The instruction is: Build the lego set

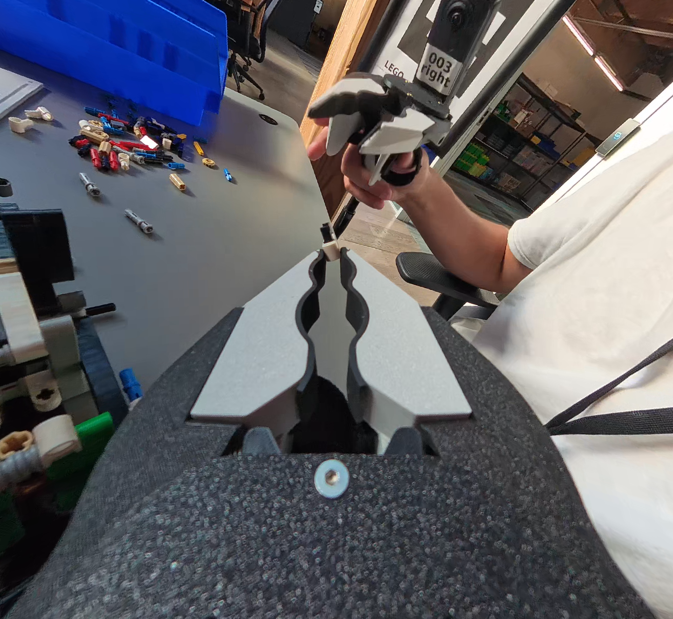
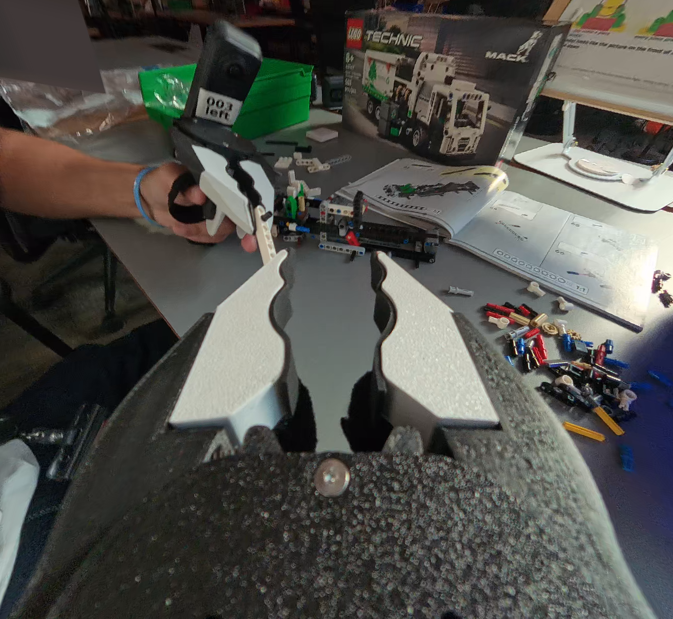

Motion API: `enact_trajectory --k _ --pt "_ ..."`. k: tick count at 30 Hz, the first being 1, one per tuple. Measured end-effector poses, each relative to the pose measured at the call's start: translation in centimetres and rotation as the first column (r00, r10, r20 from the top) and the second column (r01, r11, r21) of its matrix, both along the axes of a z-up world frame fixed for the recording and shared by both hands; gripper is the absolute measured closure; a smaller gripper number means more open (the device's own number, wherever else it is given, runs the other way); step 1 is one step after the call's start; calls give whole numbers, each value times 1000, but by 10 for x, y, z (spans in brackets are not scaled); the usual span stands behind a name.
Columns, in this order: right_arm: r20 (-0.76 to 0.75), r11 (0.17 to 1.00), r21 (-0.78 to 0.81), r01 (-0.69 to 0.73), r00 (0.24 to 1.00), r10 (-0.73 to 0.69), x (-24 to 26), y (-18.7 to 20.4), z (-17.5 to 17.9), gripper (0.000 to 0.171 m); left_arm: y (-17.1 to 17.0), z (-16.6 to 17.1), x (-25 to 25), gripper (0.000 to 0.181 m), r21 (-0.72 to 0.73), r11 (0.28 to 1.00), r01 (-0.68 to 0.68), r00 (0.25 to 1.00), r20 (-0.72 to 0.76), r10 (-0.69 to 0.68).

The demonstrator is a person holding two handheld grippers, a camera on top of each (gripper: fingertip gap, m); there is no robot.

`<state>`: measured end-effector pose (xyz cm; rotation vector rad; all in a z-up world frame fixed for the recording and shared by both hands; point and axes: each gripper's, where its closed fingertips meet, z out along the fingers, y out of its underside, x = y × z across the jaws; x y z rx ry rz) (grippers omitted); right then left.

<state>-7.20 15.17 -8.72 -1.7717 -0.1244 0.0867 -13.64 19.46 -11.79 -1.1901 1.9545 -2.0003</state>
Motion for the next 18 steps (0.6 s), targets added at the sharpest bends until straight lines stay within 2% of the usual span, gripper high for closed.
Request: enact_trajectory --k 2,7,9,12,18 --pt "-83 997 66 29 996 -24 17 -5 11 129 0 0 0 176 34 999 -6 1000 30 5" --pt "-14 987 83 139 990 -138 56 1 0 130 1 1 0 176 85 996 -8 997 78 1" --pt "-52 981 73 182 983 -178 71 6 -7 130 2 1 1 176 68 998 -2 998 63 -2" --pt "-101 976 97 194 978 -184 83 13 -8 133 6 0 5 176 25 1000 2 1000 23 -3" --pt "-53 983 120 138 990 -132 96 25 -7 140 9 -8 12 176 32 999 -32 999 -40 33"
